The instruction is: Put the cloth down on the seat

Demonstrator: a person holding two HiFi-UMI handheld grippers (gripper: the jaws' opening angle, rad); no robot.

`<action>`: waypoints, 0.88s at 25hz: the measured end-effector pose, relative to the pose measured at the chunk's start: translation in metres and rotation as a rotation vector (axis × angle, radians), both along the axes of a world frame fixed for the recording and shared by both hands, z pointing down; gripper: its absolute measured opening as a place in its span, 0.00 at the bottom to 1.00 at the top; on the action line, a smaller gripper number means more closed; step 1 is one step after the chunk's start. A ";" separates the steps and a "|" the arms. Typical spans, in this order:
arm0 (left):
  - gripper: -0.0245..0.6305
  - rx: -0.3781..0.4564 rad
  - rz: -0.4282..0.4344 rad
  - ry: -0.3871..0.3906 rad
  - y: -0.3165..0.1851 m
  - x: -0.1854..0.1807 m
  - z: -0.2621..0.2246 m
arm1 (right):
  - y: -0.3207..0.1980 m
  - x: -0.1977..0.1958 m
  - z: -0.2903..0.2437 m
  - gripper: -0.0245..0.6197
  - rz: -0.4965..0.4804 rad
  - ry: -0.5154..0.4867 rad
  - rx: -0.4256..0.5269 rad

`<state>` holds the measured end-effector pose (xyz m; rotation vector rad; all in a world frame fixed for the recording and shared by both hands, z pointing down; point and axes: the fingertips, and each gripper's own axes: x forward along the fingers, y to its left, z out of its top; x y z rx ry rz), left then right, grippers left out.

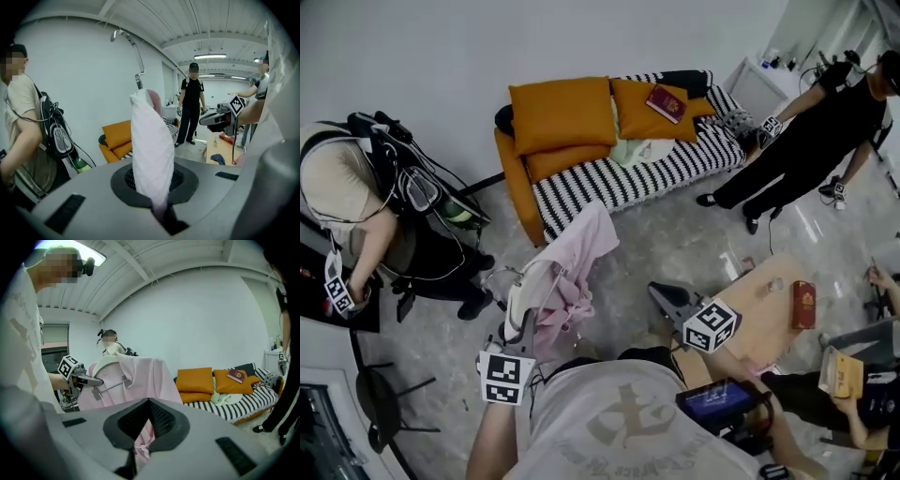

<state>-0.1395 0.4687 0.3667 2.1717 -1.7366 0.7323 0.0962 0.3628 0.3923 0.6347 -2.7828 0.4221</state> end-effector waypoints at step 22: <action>0.07 -0.048 -0.034 -0.033 -0.099 -0.051 -0.006 | -0.134 -0.079 0.000 0.06 -0.055 -0.026 -0.033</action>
